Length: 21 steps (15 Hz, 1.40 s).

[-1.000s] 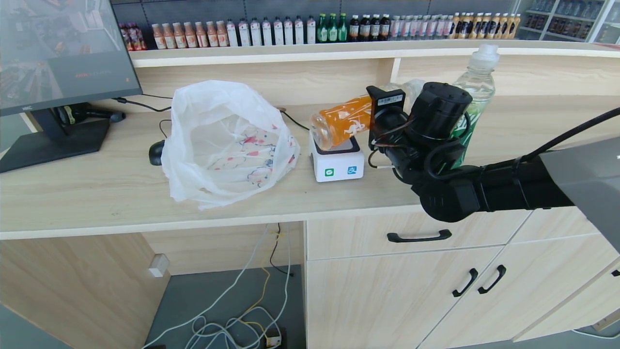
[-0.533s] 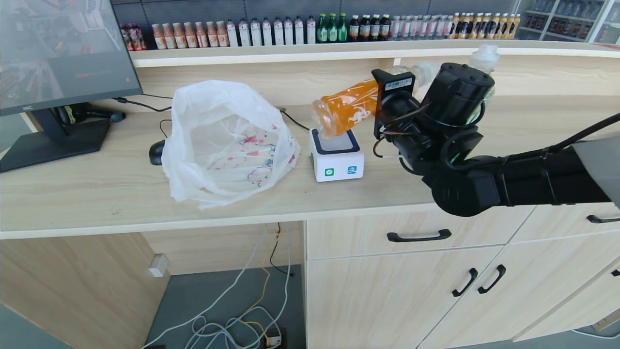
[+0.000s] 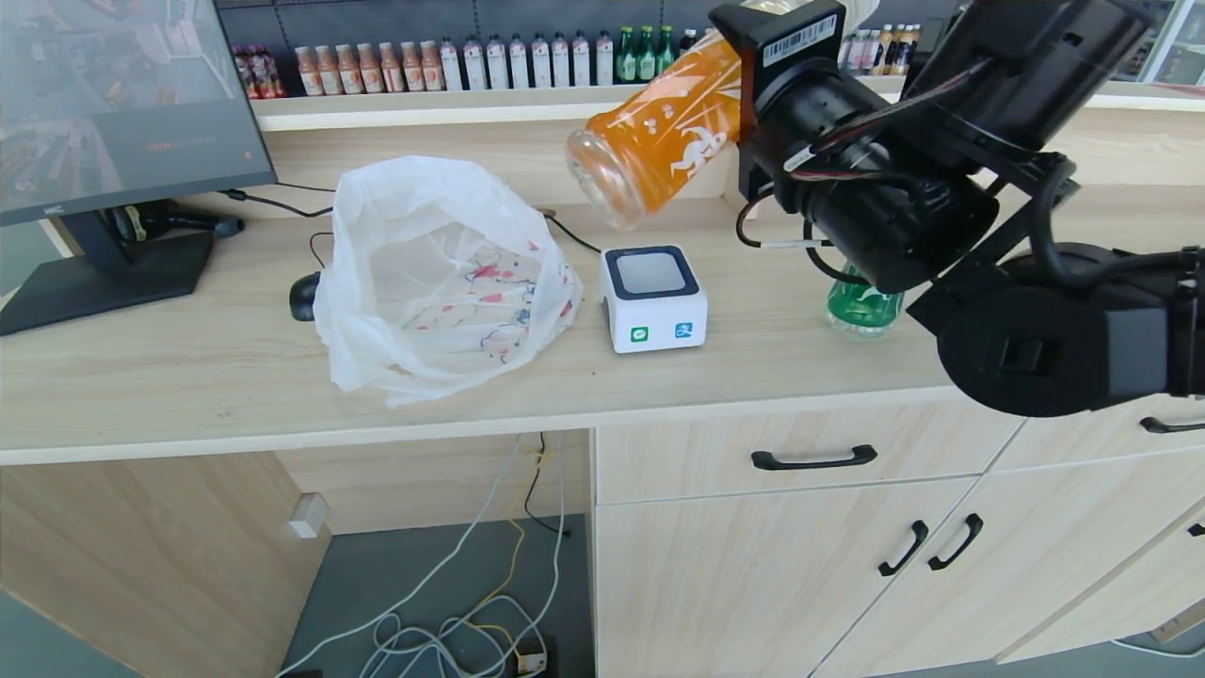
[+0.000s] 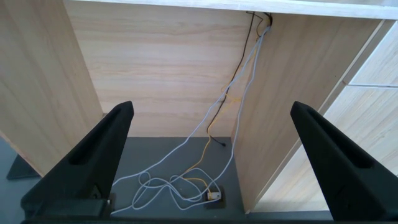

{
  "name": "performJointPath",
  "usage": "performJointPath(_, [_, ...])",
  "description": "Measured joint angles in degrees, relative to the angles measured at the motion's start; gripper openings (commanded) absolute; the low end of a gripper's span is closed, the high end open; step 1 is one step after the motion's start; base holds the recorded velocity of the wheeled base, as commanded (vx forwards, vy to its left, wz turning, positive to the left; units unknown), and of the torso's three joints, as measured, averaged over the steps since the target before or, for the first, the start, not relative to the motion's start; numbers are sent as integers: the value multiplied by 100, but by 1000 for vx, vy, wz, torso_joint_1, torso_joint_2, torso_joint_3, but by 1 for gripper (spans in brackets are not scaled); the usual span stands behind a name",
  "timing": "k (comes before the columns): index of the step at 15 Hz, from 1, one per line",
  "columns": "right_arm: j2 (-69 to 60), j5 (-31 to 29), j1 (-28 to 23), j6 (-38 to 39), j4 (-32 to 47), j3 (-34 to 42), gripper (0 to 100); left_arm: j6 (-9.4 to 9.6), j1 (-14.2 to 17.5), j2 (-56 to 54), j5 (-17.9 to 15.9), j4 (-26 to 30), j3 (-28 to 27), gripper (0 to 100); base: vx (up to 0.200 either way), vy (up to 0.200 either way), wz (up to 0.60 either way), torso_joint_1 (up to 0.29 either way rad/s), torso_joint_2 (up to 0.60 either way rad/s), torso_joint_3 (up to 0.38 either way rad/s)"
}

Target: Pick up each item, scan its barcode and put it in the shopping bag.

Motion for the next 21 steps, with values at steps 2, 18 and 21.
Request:
performJointPath(2, [-340,207,278,-872,-24,433,0,0,0,-1,0,0,0,100,0,0,0,0,0,0])
performJointPath(18, [-808,1396,634,-5560,-2548,3250,0,9,0,-1,0,7,0,100,0,0,0,0,0,0])
performJointPath(21, [-635,1808,201,-6034,-2603,3340,0,5,0,-1,0,7,0,100,0,0,0,0,0,0])
